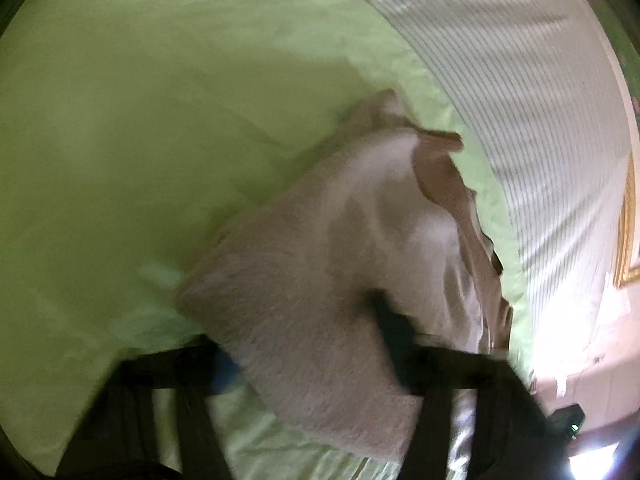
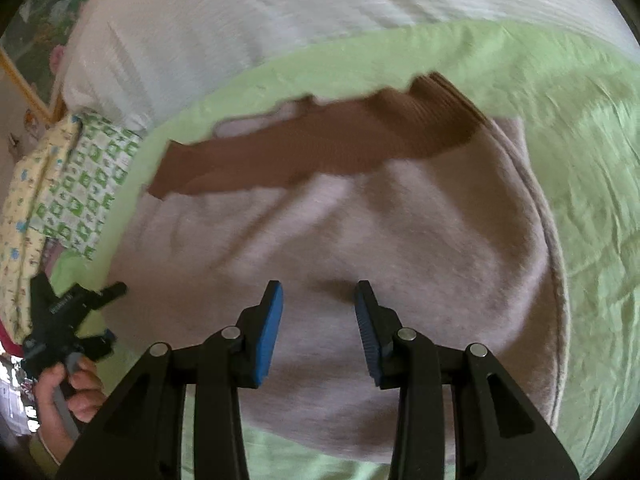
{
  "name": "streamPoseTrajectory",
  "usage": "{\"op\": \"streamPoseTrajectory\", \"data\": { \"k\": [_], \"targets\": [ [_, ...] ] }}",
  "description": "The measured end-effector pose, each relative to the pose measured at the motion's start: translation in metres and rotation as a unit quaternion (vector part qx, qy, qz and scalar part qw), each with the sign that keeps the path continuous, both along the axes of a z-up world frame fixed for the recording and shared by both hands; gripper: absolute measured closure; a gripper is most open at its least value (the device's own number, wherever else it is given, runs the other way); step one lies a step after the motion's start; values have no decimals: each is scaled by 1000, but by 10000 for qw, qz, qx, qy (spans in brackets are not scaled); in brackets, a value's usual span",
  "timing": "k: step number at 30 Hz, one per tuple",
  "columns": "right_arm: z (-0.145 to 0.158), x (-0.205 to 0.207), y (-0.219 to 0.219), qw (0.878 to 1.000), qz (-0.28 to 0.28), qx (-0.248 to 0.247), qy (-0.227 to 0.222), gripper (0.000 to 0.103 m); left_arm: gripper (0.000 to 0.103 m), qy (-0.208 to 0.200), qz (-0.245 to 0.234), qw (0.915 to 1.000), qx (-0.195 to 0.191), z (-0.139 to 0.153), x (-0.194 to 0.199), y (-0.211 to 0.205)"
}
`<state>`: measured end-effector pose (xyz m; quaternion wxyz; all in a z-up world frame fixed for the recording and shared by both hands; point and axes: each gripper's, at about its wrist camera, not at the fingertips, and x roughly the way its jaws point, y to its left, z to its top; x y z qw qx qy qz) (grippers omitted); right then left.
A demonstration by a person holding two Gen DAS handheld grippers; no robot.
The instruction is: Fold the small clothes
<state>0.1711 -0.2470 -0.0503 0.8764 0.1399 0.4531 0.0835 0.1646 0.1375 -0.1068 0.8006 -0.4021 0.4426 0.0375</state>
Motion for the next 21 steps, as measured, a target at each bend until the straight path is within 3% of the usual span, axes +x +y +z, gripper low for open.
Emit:
{"op": "streamPoseTrajectory", "data": {
  "k": [1,3,6,10,13,17,20,21],
  "targets": [
    [-7,1,-3,10000,-13,-42,87,64,81,-33,-102,9999,-9,1,2,-2],
    [-23,2,-5,9996,86,-106,264,65,85,-164,-244,9991,309,15,4,-11],
    [-24,-2,-4,9997,142,-170,119,64,88,-390,-508,9956,690,42,6,-28],
    [-17,-8,-16,9996,-48,268,86,64,90,-944,-1038,9855,949,89,9,-65],
    [-8,-16,-31,9978,-290,601,-24,64,92,-1464,-1720,9684,1056,125,14,-110],
    [5,-26,-64,9906,-748,1122,-218,64,94,-2041,-2857,9296,1119,153,17,-192],
    [13,-33,-90,9818,-1175,1447,-361,63,94,-2038,-3759,8968,1136,133,18,-257],
    [15,-35,-98,9792,-1276,1525,-397,63,94,-1931,-3937,8909,1183,122,19,-271]
  ]
}}
